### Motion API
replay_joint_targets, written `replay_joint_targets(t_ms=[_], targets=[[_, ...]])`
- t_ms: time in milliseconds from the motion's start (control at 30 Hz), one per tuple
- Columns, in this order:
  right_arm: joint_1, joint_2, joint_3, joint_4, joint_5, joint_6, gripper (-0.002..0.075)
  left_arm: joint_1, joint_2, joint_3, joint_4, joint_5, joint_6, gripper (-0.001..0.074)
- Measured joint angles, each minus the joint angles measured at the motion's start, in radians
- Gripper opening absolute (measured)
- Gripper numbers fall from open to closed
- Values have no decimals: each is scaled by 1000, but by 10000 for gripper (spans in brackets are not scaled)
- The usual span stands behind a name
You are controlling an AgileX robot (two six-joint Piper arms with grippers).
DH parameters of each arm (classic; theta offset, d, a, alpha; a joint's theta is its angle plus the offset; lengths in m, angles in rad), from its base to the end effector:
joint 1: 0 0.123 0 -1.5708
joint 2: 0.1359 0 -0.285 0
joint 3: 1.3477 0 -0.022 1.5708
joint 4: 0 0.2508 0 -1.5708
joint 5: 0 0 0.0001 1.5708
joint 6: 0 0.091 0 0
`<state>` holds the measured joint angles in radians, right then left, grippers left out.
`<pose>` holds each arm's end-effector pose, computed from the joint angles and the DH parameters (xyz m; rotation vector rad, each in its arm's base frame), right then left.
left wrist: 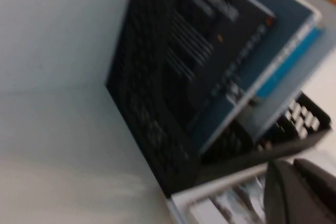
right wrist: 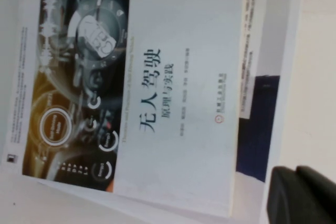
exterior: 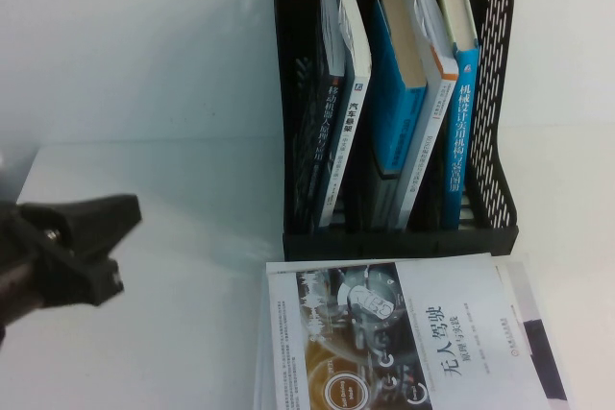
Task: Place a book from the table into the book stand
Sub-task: Push book with right arm
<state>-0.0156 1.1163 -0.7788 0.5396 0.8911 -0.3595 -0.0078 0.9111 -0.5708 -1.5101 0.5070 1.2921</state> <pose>0.2000 0.0333 0.2798 -0.1183 2.5870 0.5341 0.1817 -0.0456 0.3058 0.1680 1.8582 -0.6192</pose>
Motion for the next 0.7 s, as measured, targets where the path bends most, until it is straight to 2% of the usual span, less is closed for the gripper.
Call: replay_joint_targets(t_ms=[133,367,567,700], targets=[[0,17,0,78,-8,-69,-3,-2,46,0,183,105,-176,-4],[0,82,0,211,-13,-128,-3,-2,116,-2,438,114,-477,-4],[4,212,-2,310,-21,-269,-3,-2,239,-48,482,207,-589,-4],[38,292,-4,307,-73,-343,-3,-2,334,-101,500,293,-674,-4]])
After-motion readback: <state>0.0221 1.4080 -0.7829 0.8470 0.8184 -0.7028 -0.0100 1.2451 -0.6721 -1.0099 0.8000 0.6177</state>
